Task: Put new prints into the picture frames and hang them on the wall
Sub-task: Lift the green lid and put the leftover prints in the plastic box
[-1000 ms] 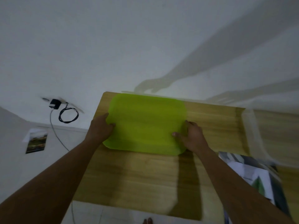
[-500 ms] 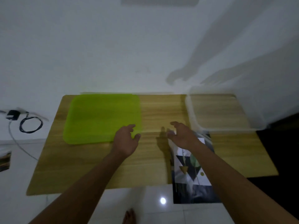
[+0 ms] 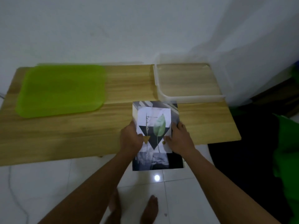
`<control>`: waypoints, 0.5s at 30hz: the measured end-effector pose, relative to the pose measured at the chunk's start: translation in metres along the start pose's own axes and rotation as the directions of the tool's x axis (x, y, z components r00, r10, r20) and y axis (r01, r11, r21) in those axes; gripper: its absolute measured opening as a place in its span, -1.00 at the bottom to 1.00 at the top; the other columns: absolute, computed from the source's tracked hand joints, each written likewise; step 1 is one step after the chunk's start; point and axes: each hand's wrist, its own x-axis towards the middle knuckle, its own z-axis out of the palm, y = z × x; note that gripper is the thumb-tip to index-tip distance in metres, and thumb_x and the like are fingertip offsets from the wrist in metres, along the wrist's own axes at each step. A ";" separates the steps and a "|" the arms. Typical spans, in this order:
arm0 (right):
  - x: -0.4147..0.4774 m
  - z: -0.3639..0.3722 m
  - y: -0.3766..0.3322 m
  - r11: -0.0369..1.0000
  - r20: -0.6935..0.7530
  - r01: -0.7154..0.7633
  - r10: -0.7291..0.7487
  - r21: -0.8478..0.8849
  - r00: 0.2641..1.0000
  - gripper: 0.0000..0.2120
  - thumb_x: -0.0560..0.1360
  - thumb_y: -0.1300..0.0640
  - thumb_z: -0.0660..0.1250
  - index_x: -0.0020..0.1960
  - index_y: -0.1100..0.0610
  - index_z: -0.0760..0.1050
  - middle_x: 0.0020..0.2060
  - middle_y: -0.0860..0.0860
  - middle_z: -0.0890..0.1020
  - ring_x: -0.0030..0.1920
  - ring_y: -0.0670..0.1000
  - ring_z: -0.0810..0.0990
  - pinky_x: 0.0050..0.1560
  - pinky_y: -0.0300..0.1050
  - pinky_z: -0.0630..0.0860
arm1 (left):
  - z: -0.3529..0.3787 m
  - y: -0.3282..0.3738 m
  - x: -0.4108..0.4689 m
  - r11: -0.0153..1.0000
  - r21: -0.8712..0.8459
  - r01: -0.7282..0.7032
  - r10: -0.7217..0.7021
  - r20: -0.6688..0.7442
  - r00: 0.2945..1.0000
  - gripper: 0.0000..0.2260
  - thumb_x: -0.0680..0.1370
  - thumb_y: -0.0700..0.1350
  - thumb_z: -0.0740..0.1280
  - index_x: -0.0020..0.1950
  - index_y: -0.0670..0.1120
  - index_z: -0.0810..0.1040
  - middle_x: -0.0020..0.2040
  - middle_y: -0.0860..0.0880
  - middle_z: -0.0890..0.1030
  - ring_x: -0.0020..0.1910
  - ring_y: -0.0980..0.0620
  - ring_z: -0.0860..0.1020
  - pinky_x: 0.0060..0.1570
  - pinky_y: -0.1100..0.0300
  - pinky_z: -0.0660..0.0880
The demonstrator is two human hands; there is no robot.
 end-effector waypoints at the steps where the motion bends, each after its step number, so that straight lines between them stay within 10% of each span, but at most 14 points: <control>1: -0.001 0.001 0.000 1.000 -0.023 0.016 -0.017 -0.015 1.000 -0.33 0.53 -0.06 0.32 0.51 0.16 0.13 0.47 0.24 0.23 0.48 0.25 0.17 0.36 0.24 0.34 | 0.002 0.001 -0.001 1.000 -0.014 0.020 -0.021 -0.021 1.000 -0.80 0.38 -0.29 0.44 -0.10 -0.17 0.45 -0.25 -0.09 0.53 -0.22 -0.13 0.55 -0.29 0.22 0.27; 6: 0.000 0.000 0.004 0.999 -0.063 0.033 -0.032 0.009 0.997 -0.35 0.46 -0.04 0.40 0.45 0.11 0.23 0.44 0.17 0.30 0.45 0.20 0.24 0.33 0.20 0.38 | 0.007 0.001 0.011 0.972 -0.098 0.211 -0.215 -0.026 0.976 -0.44 0.38 -0.17 0.53 0.35 -0.17 0.44 0.18 -0.14 0.62 0.14 -0.12 0.59 0.09 0.15 0.43; 15: -0.004 -0.005 0.001 1.000 -0.041 0.007 -0.007 -0.007 0.999 -0.40 0.45 -0.07 0.42 0.39 0.07 0.29 0.44 0.10 0.30 0.46 0.17 0.22 0.32 0.18 0.38 | 0.007 -0.001 0.017 0.945 -0.182 0.271 -0.275 0.004 0.961 -0.60 0.33 -0.16 0.58 0.13 -0.18 0.62 0.05 -0.12 0.67 0.02 -0.09 0.63 -0.05 0.22 0.43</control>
